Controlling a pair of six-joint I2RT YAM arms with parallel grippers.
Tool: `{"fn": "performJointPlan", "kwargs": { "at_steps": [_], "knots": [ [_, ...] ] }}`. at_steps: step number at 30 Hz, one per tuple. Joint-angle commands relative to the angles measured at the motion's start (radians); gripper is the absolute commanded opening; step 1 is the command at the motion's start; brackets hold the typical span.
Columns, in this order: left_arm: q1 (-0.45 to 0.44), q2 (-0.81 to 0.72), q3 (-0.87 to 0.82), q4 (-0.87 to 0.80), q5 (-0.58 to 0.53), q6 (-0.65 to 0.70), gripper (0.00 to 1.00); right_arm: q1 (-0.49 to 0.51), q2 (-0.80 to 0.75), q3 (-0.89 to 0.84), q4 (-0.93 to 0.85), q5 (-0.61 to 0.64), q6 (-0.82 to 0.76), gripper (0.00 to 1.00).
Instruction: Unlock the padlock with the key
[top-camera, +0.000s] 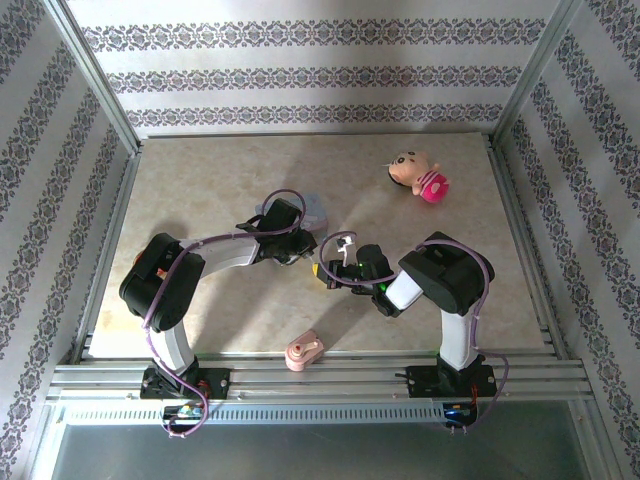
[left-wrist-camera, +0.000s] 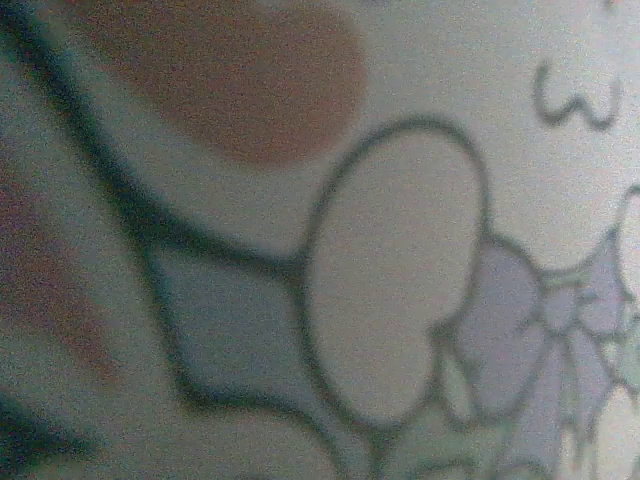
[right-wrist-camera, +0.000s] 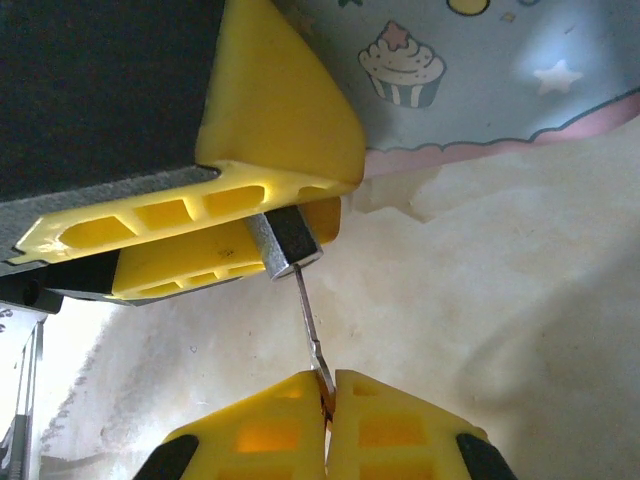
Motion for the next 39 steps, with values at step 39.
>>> {"fn": "performJointPlan", "kwargs": {
  "at_steps": [39],
  "knots": [
    [-0.012,-0.031,-0.033,0.006,0.150,-0.003,0.19,-0.045,-0.014,0.078,0.123,-0.074,-0.112,0.00]
  ]
}}
